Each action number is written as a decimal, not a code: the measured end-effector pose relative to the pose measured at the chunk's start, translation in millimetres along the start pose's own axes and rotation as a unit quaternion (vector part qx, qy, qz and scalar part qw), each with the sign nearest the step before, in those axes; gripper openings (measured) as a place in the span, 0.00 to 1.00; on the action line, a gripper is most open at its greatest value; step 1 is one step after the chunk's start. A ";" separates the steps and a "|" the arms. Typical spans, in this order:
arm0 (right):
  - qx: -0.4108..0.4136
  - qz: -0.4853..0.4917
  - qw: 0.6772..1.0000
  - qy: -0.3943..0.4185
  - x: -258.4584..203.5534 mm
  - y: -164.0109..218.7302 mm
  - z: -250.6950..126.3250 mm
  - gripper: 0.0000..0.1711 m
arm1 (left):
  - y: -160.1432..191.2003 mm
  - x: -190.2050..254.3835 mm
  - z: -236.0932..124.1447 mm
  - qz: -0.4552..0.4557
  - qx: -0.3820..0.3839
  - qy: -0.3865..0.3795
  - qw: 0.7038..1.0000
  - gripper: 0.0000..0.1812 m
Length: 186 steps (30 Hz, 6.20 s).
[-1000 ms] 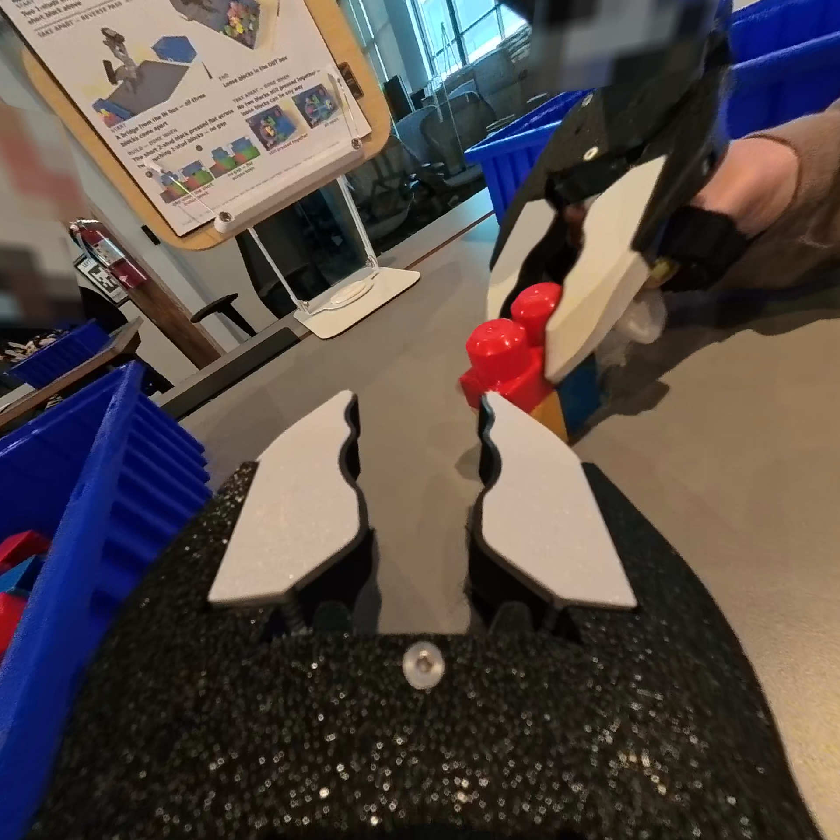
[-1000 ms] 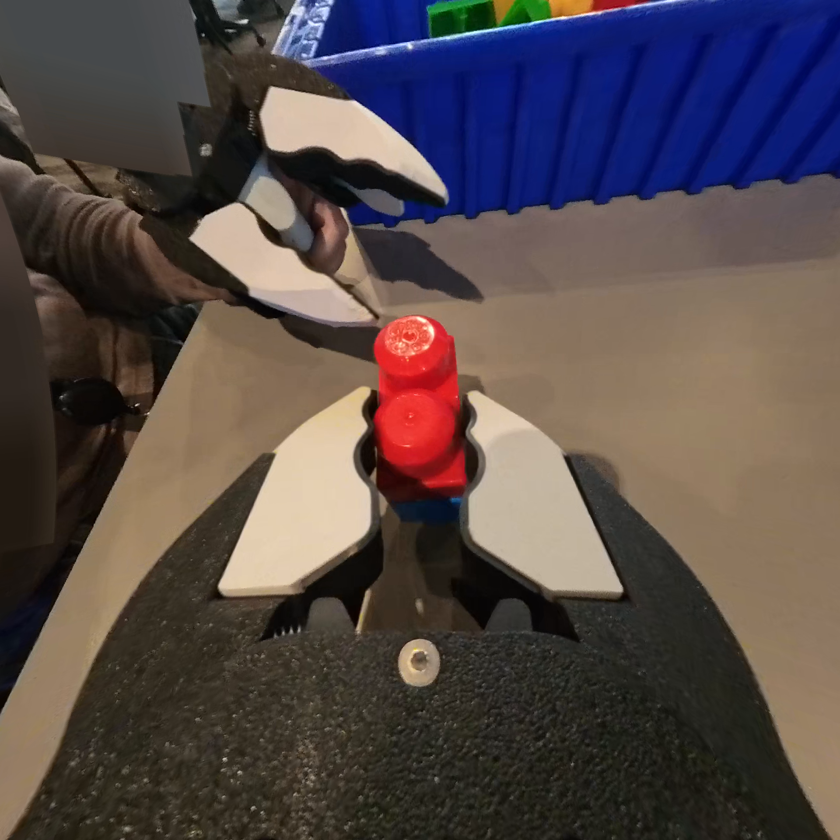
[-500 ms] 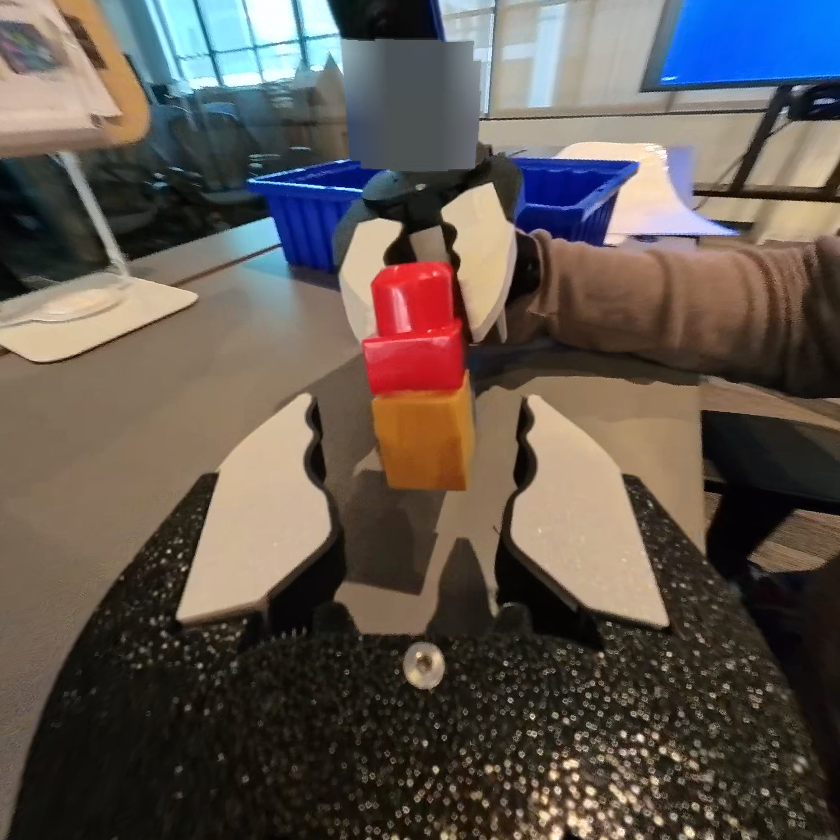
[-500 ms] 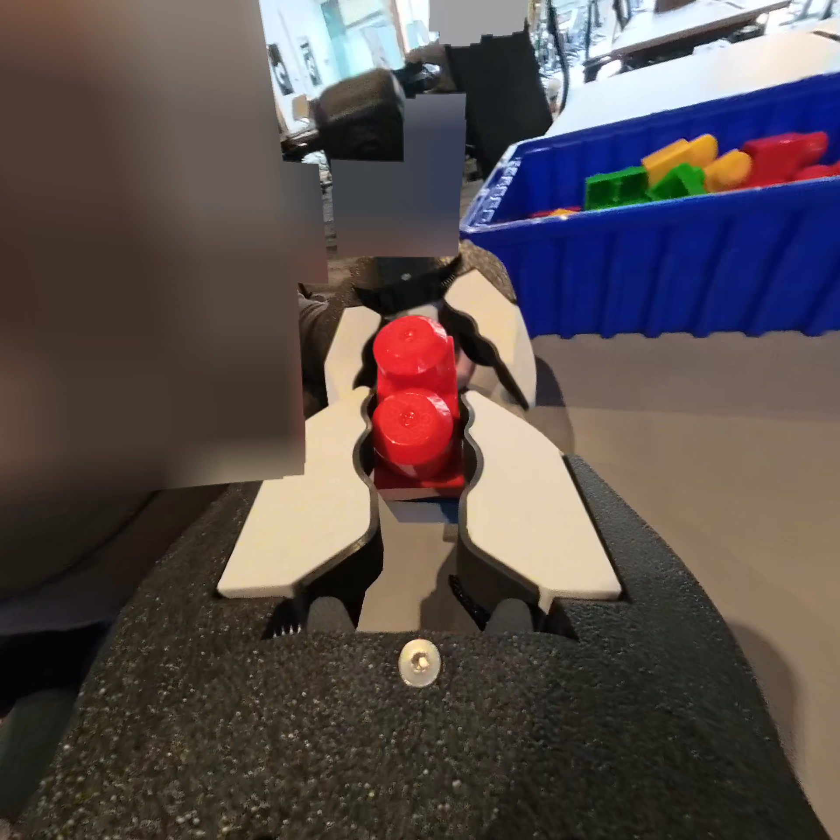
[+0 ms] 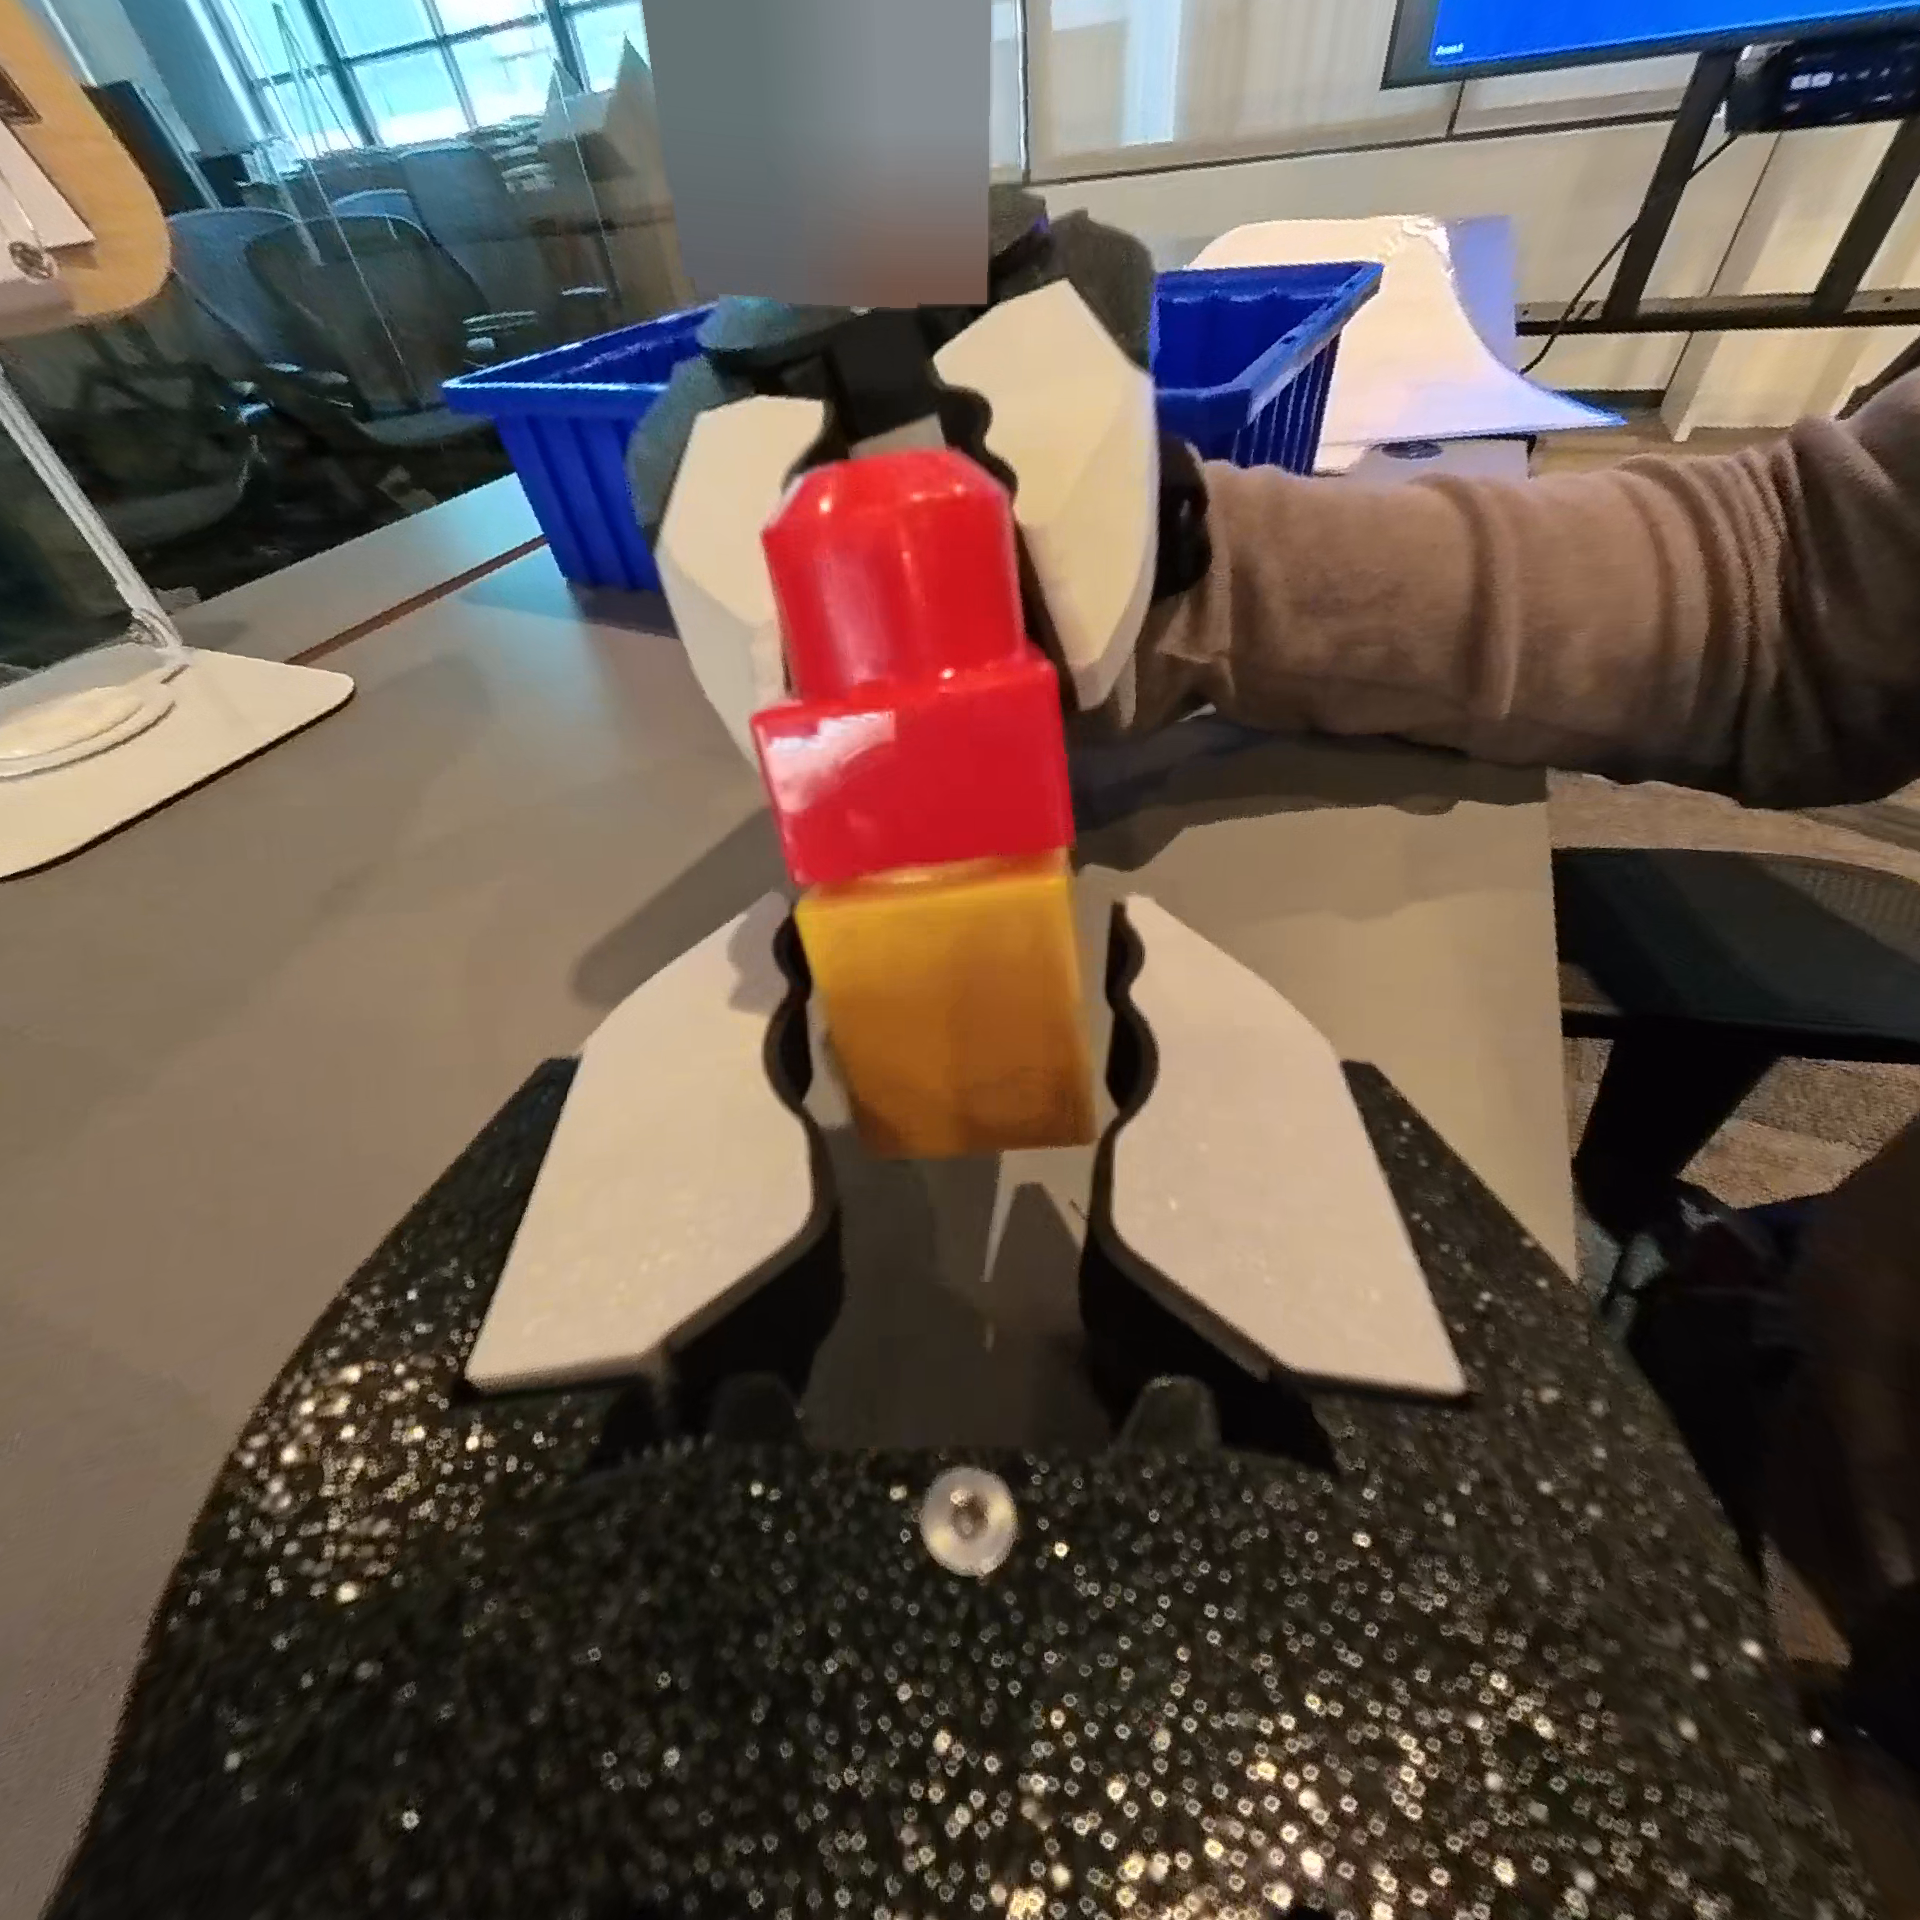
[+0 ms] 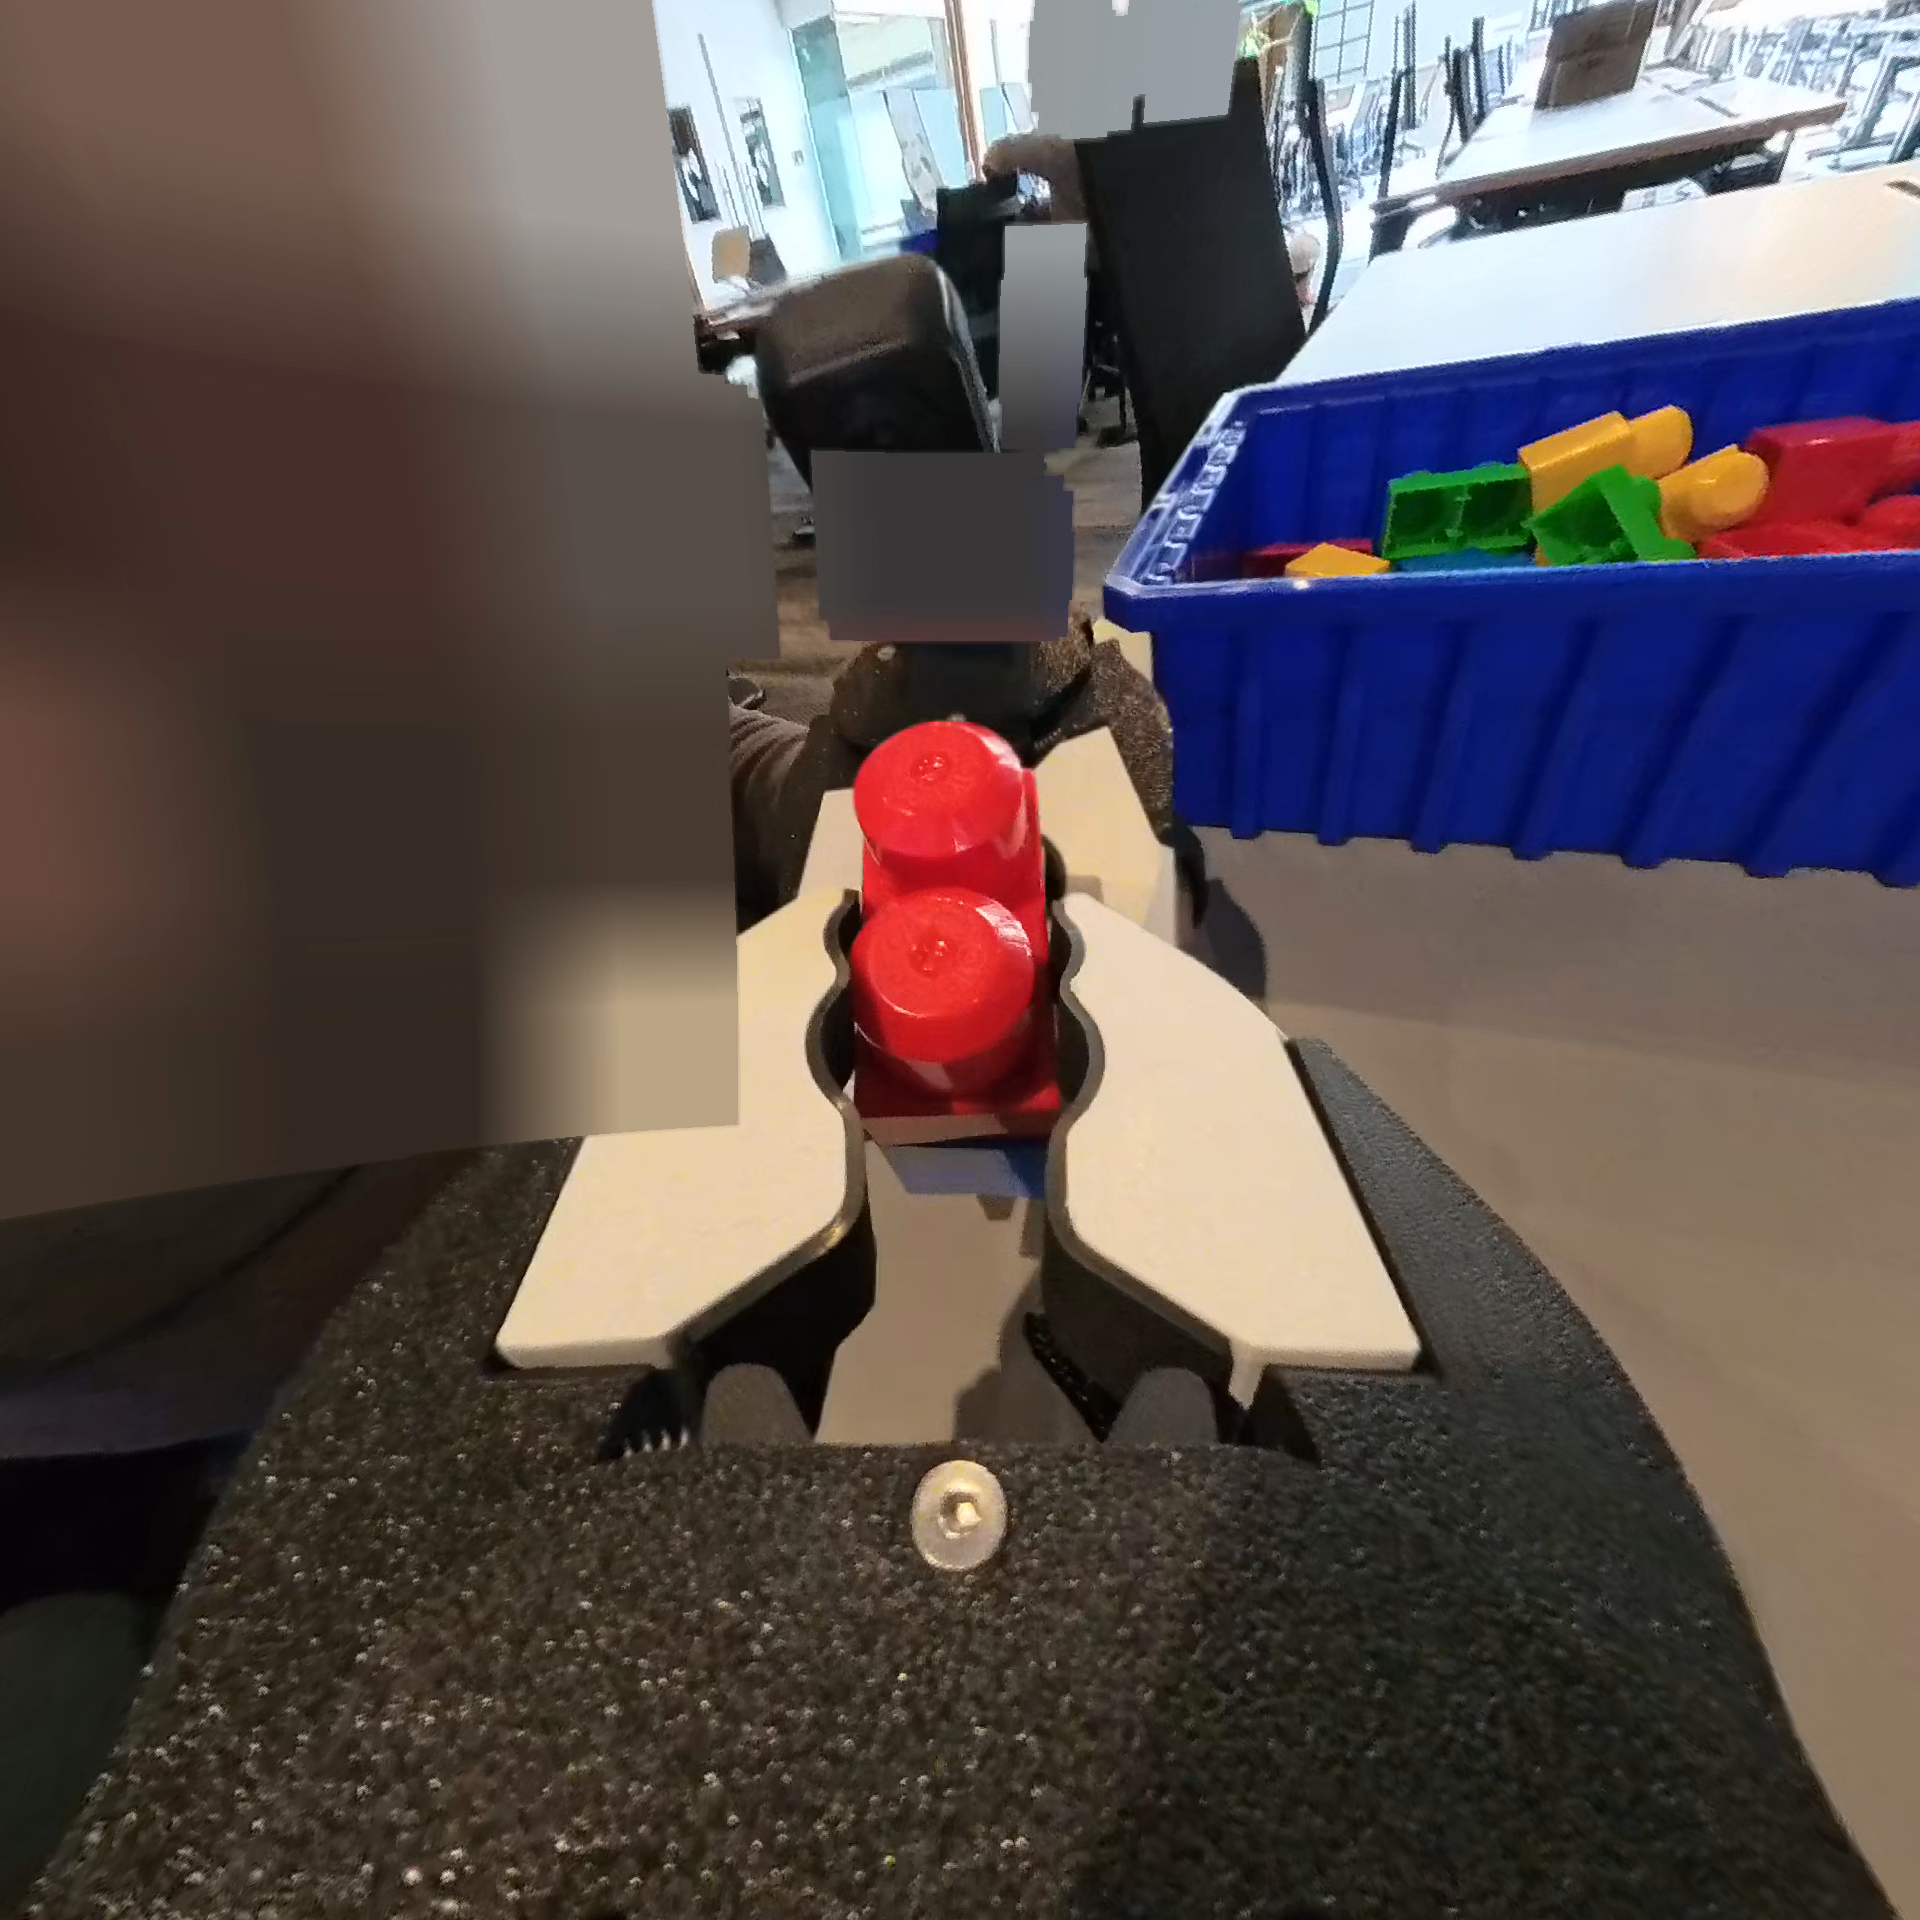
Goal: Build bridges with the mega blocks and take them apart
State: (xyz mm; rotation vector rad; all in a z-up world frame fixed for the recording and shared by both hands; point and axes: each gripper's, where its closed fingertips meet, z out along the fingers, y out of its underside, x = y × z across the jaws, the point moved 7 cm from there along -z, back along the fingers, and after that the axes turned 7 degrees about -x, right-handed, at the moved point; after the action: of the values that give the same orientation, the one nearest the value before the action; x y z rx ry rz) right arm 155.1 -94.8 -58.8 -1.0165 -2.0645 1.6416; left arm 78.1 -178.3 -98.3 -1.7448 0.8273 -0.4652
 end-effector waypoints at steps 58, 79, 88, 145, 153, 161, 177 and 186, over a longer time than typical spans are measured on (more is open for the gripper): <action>-0.135 0.071 0.894 0.422 73.1 82.2 -377.2 0.20 | -16.2 -27.9 22.4 -0.053 0.030 -0.096 0.993 0.40; -0.153 0.074 0.923 0.345 131.6 129.3 -397.2 0.20 | -18.6 -46.2 45.3 -0.120 0.043 -0.076 0.989 0.38; -0.170 0.074 0.928 0.322 136.4 131.1 -396.9 0.20 | -16.3 -46.9 48.1 -0.125 0.030 -0.072 0.989 0.38; 0.237 -0.040 0.849 0.470 50.0 -125.0 4.1 0.43 | -54.8 -68.1 -247.6 -0.021 0.128 -0.378 0.917 0.35; 0.069 -0.087 0.923 0.368 118.3 -182.4 78.1 0.39 | -25.2 -100.6 -342.7 -0.047 0.168 -0.474 0.863 0.33; -0.112 -0.051 0.963 0.238 184.1 -192.4 154.3 0.22 | -8.9 -117.1 -368.1 -0.102 0.151 -0.474 0.861 0.34; -0.475 -0.089 0.870 0.102 260.0 -119.8 274.9 0.27 | 27.7 -146.2 -366.3 -0.185 0.197 -0.374 0.887 0.33; -0.463 -0.167 0.854 0.169 256.9 -119.7 283.2 0.24 | 27.6 -144.5 -370.4 -0.203 0.228 -0.338 0.890 0.33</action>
State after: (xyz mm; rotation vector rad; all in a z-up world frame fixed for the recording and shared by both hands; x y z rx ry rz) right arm -243.6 -130.5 -75.9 -0.9920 -2.5738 0.1953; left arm -276.5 -324.5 10.1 -1.4693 -0.1486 -0.2559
